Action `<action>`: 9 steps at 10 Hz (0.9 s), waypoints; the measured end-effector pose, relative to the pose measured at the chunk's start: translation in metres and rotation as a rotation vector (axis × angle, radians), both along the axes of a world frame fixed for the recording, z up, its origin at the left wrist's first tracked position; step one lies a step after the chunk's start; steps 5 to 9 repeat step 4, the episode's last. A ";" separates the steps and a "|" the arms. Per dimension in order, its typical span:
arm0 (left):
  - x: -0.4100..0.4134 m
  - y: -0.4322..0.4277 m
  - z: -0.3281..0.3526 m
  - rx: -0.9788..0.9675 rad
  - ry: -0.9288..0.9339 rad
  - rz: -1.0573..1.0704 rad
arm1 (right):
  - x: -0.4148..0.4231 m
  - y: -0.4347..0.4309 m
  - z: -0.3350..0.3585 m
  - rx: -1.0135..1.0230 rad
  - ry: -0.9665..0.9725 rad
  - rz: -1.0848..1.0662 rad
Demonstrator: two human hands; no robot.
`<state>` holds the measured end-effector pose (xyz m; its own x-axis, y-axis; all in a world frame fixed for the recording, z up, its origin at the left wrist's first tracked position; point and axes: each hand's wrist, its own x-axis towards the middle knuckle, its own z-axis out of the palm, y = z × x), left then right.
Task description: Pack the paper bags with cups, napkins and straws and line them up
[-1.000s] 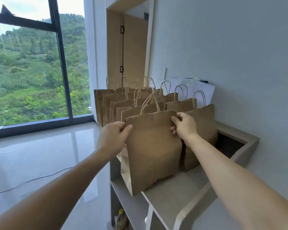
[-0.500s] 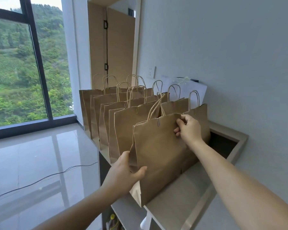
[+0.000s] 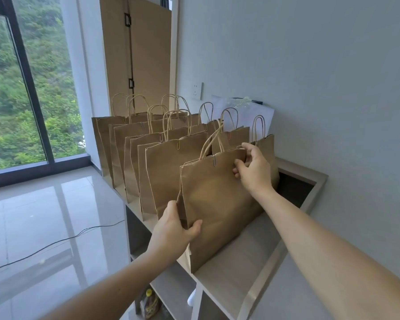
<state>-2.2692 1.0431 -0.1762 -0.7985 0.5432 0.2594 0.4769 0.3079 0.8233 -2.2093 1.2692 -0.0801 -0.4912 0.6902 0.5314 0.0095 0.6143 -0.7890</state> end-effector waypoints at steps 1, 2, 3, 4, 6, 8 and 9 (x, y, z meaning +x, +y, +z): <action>0.003 -0.001 0.002 0.003 0.001 0.013 | 0.012 -0.006 -0.004 0.095 -0.040 -0.008; 0.012 -0.006 0.009 -0.031 0.002 0.015 | 0.033 -0.015 -0.003 0.170 -0.060 0.011; 0.024 -0.017 0.017 -0.117 0.018 0.048 | 0.067 -0.025 -0.007 0.180 -0.098 0.047; 0.049 -0.029 0.027 -0.258 0.080 0.127 | 0.109 -0.038 -0.015 0.178 -0.319 0.076; 0.049 -0.029 0.027 -0.258 0.080 0.127 | 0.109 -0.038 -0.015 0.178 -0.319 0.076; 0.049 -0.029 0.027 -0.258 0.080 0.127 | 0.109 -0.038 -0.015 0.178 -0.319 0.076; 0.049 -0.029 0.027 -0.258 0.080 0.127 | 0.109 -0.038 -0.015 0.178 -0.319 0.076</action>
